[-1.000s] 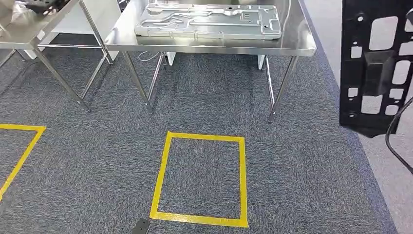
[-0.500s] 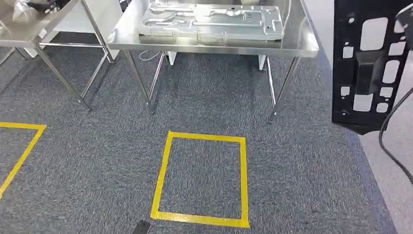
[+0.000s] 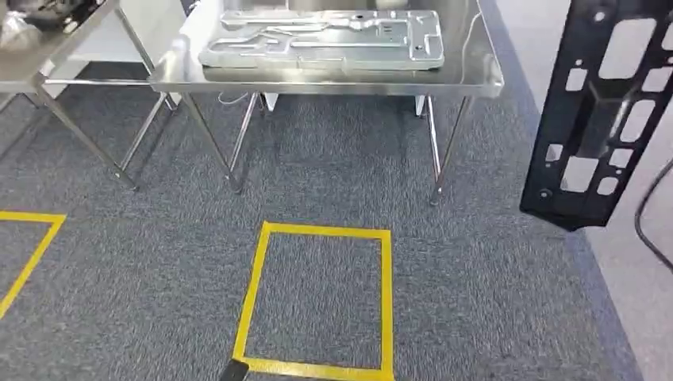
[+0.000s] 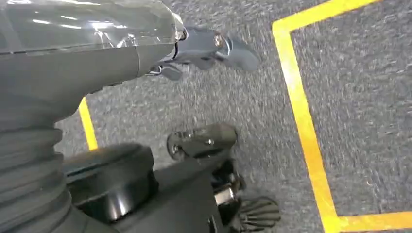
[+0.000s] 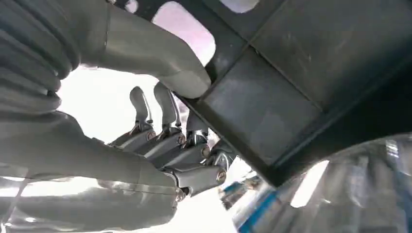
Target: Take the parts from the cabinet and place them on the table.
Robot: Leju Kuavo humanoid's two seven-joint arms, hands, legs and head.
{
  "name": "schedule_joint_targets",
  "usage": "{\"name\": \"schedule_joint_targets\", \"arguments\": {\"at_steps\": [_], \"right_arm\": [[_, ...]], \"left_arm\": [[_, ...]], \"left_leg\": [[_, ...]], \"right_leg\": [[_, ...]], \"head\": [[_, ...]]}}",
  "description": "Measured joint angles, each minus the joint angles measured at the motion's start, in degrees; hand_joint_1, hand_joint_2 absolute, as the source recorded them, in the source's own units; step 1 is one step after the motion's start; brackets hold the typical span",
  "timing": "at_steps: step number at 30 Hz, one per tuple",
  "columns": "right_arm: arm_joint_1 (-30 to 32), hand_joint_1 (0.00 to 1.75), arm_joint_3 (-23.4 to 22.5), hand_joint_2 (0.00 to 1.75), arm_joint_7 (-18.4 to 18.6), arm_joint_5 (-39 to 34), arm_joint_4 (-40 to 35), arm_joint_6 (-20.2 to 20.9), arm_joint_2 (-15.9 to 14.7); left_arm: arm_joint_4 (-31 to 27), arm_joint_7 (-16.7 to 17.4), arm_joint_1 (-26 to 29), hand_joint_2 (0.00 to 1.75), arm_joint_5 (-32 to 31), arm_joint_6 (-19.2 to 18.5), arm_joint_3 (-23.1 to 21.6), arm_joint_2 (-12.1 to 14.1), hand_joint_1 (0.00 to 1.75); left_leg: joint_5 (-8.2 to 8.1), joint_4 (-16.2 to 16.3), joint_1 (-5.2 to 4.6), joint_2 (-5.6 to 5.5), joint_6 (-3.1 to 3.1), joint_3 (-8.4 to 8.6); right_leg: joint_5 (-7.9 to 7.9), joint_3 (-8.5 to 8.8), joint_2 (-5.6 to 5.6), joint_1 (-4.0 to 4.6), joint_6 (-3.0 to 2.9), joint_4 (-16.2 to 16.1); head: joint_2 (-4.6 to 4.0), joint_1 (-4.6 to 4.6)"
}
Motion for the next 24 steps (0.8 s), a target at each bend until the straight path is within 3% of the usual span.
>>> {"name": "schedule_joint_targets", "arguments": {"at_steps": [1,2,3,5,7,8,9,10,11,12,13,14,15,16,17,18,19,20,21,22,23,24], "right_arm": [[-0.6,1.75,0.2,1.75,0.5,0.6,0.0,0.3,0.1],[-1.2,1.75,0.3,1.75,1.0,0.9,0.0,0.6,0.1],[-1.5,1.75,0.4,1.75,1.1,1.2,0.1,0.7,0.3],[-1.3,1.75,0.6,1.75,1.3,1.3,0.5,0.8,0.4],[-1.5,1.75,0.8,1.75,1.4,1.4,0.6,0.7,0.6],[-1.9,1.75,0.9,1.75,1.4,1.6,0.6,0.8,0.8],[-2.5,1.75,1.2,1.75,1.8,2.3,0.7,1.1,1.1],[-3.1,1.75,1.6,1.75,2.2,3.1,1.0,1.8,1.2],[-3.6,1.75,2.1,1.75,2.8,4.1,1.8,2.7,0.9],[-4.9,1.75,3.0,1.75,3.3,5.3,2.5,3.7,1.7],[-5.4,1.75,4.0,1.75,3.9,6.1,2.5,4.6,2.1],[-5.7,1.75,4.7,1.75,3.9,6.8,2.6,4.9,2.3],[-7.0,1.75,5.1,1.75,3.9,7.5,2.6,5.2,2.3],[-8.1,1.75,5.5,1.75,4.1,8.1,2.6,5.3,2.4],[-8.9,1.75,6.2,1.75,4.2,8.8,2.6,5.4,2.7],[-9.2,1.75,6.8,1.75,4.7,9.5,2.8,5.4,3.0],[-9.2,1.75,7.5,1.75,5.0,10.1,3.0,5.4,3.4],[-9.3,1.75,8.2,1.75,5.4,10.6,3.1,5.7,3.9],[-9.4,1.75,8.6,1.75,5.7,10.8,3.3,5.9,4.2],[-9.6,1.75,9.0,1.75,5.9,10.9,3.5,6.2,4.6],[-9.8,1.75,9.2,1.75,5.9,11.0,3.6,6.3,4.9],[-10.1,1.75,9.4,1.75,6.0,11.0,3.8,6.4,4.9]], "left_arm": [[0.0,0.0,-0.2,1.75,0.0,0.0,0.0,0.0,0.0],[0.0,0.0,-0.4,1.75,0.0,0.0,0.0,0.0,0.0],[0.0,0.0,-0.4,1.75,0.0,0.1,0.0,0.0,0.0],[0.0,0.0,-0.2,1.75,0.0,0.1,0.0,0.0,0.0],[0.0,0.0,0.0,1.75,0.0,0.1,0.0,0.0,0.0],[0.0,0.0,0.1,1.75,0.0,0.1,0.0,0.0,0.0],[0.0,0.0,0.2,1.75,0.0,0.0,0.0,-0.1,0.0],[0.0,0.0,0.4,1.75,0.0,0.0,0.0,-0.1,0.0],[0.2,0.1,0.6,1.75,0.0,0.0,0.0,0.7,0.0],[0.3,0.3,0.9,1.75,0.0,0.0,0.0,0.6,0.0],[0.3,0.4,1.0,1.75,0.0,0.0,-0.1,0.6,0.0],[0.3,0.7,1.0,1.75,0.2,0.0,-0.1,0.6,0.0],[0.3,0.7,0.5,1.75,0.1,0.0,-0.1,0.5,0.0],[0.3,0.7,0.2,1.75,0.1,0.0,-0.1,0.2,0.0],[0.3,0.6,0.0,1.75,0.1,0.1,0.0,0.4,0.0],[0.3,0.6,0.0,1.75,0.2,0.1,0.0,0.4,0.0],[0.3,0.6,0.1,1.75,0.2,0.1,0.0,0.4,0.0],[0.3,0.7,0.2,1.75,0.2,0.1,0.0,0.4,0.0],[0.3,0.8,0.3,1.75,0.2,0.1,-0.1,0.3,0.0],[0.3,0.9,0.3,1.75,0.2,0.2,-0.1,0.3,0.0],[0.3,0.9,0.3,1.75,0.2,0.2,-0.1,0.2,0.0],[0.3,0.9,0.3,1.75,0.2,0.3,-0.1,0.2,0.0]], "left_leg": [[1.71,3.4,-0.07,-0.47,0.16,-1.6],[3.03,8.7,-0.01,-0.8,0.85,-4.92],[2.59,13.7,-0.37,-0.87,1.42,-8.45],[-2.5,19.2,-1.66,-1.0,2.57,-13.79],[-7.94,17.9,-3.3,-1.42,4.34,-16.91],[-7.99,15.3,-4.21,-1.68,5.67,-17.65],[-4.51,11.3,-5.17,-2.17,7.78,-17.97],[3.21,6.3,-6.52,-3.21,10.14,-17.86],[14.47,0.5,-7.99,-4.75,11.98,-16.89],[16.79,-2.0,-9.99,-7.41,12.64,-16.41],[16.6,-1.4,-9.84,-8.42,12.9,-15.91],[16.12,-1.5,-9.24,-7.8,11.55,-15.06],[15.1,-1.5,-9.47,-7.47,10.5,-14.13],[15.03,-1.5,-9.06,-7.38,10.76,-13.13],[13.85,-1.4,-9.08,-6.9,10.83,-12.31],[12.91,-1.5,-9.05,-6.41,11.09,-11.14],[11.84,-1.6,-8.86,-5.88,11.11,-10.11],[10.81,-1.5,-8.68,-5.36,11.19,-9.12],[9.93,-1.4,-8.59,-5.15,11.24,-8.21],[9.17,-1.3,-8.59,-5.01,11.3,-7.42],[8.47,-1.1,-8.6,-4.96,11.28,-6.57],[7.9,-1.0,-8.58,-5.05,11.48,-5.81]], "right_leg": [[-0.58,0.26,0.38,0.36,-0.46,-0.2],[-1.14,1.11,0.43,0.62,-0.66,-0.4],[-1.77,2.44,0.73,1.06,-0.99,-1.0],[-3.25,5.9,1.08,2.14,-1.69,-2.5],[-5.11,9.68,1.62,3.46,-2.42,-3.6],[-6.11,11.58,1.83,4.26,-2.85,-4.1],[-7.29,13.7,2.03,5.21,-3.29,-4.7],[-8.46,15.62,2.2,5.99,-3.82,-5.4],[-9.52,17.07,2.59,5.67,-4.2,-5.9],[-10.75,18.73,4.08,6.33,-3.42,-6.2],[-11.76,20.08,4.1,6.68,-4.16,-6.9],[-11.59,21.43,4.48,6.53,-5.41,-6.3],[-9.99,20.43,4.45,6.55,-5.2,-3.6],[-8.41,18.28,3.7,6.75,-4.97,1.3],[-6.61,15.21,1.36,6.85,-4.29,7.0],[-7.07,13.16,0.47,6.54,-3.62,11.4],[-9.57,11.41,0.18,6.41,-2.97,13.9],[-13.56,9.54,0.13,5.97,-2.82,14.7],[-17.47,7.81,0.08,5.58,-2.77,14.0],[-19.69,6.52,0.07,5.43,-2.64,12.3],[-19.31,6.99,0.58,5.28,-2.71,10.7],[-17.17,8.28,0.64,5.29,-2.42,9.2]], "head": [[0.02,-0.2],[0.04,-0.2],[0.02,-0.2],[0.02,-0.24],[0.02,-0.2],[0.0,-0.22],[0.0,-0.22],[0.0,-0.22],[0.0,-0.15],[0.0,0.02],[0.0,0.19],[0.0,0.06],[0.02,0.2],[0.02,0.09],[0.02,0.06],[0.02,0.04],[0.0,0.11],[0.0,0.04],[0.02,0.06],[0.02,0.07],[0.0,0.07],[0.02,0.11]]}}
